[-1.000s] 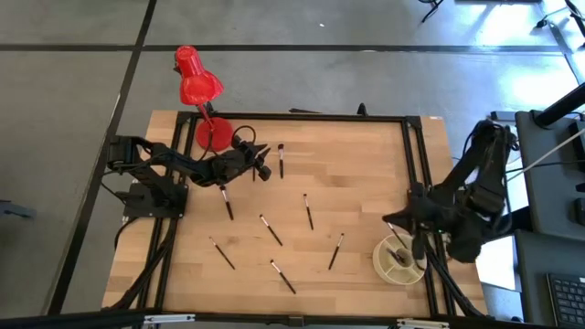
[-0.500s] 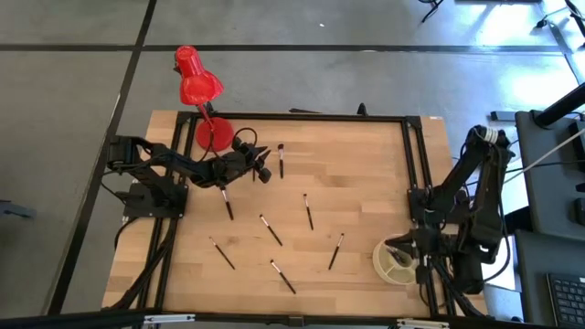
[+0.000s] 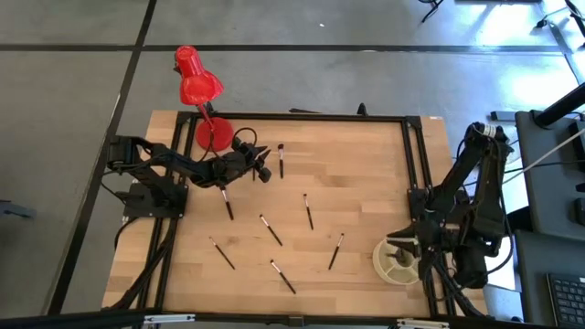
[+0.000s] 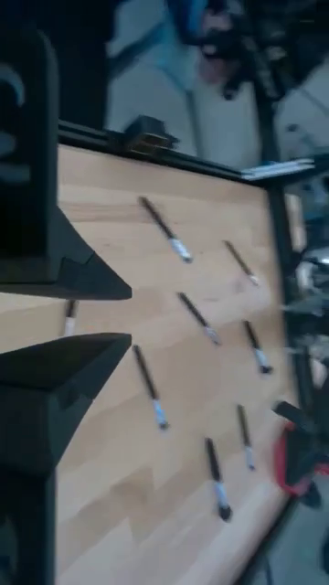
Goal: Pick & Place Makeup Supplies
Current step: Put the makeup brush into the organizer
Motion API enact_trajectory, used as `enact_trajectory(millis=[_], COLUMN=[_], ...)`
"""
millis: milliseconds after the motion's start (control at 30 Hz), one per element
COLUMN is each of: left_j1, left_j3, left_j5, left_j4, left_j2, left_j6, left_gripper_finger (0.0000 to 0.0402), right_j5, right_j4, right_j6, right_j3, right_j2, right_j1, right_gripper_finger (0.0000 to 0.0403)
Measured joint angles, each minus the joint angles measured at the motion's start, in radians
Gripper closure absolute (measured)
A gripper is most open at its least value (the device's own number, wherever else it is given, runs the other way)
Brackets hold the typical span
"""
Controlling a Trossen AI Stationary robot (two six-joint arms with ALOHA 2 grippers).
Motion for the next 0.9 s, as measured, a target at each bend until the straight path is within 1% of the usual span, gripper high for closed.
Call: enact_trajectory(millis=[100,233,333,533,633,700,767,833,900], left_j1=[0.0,0.0,0.0,0.0,0.008,0.016,0.018,0.018,0.017], left_j3=[0.0,0.0,0.0,0.0,0.018,0.054,0.112,0.187,0.268], left_j5=[0.0,0.0,0.0,0.0,0.005,0.049,0.097,0.123,0.098], left_j4=[0.0,0.0,0.0,0.001,-0.005,-0.004,-0.038,-0.11,-0.211], left_j2=[0.0,0.0,0.0,0.0,0.003,0.02,0.048,0.095,0.151], left_j6=[0.0,-0.003,-0.01,-0.08,-0.116,-0.132,-0.151,-0.177,-0.2], left_gripper_finger=[0.0329,0.0329,0.0329,0.0329,0.0329,0.0328,0.0324,0.0313,0.0297], right_j5=[0.07,0.165,0.166,0.046,-0.049,-0.147,-0.224,-0.267,-0.273], right_j4=[0.015,0.046,0.069,0.049,0.015,-0.023,-0.04,-0.036,-0.008], right_j6=[-0.021,-0.062,-0.06,-0.01,-0.003,-0.007,-0.006,-0.014,-0.033], right_j3=[0.0,0.001,0.001,0.001,0.001,0.001,-0.005,-0.025,-0.049], right_j2=[-0.034,-0.066,-0.078,-0.082,-0.082,-0.081,-0.072,-0.065,-0.056], right_j1=[-0.038,-0.121,-0.218,-0.457,-0.603,-0.705,-0.806,-0.883,-0.937], right_gripper_finger=[0.0333,0.0341,0.0346,0.0348,0.0348,0.0344,0.0337,0.0325,0.0311])
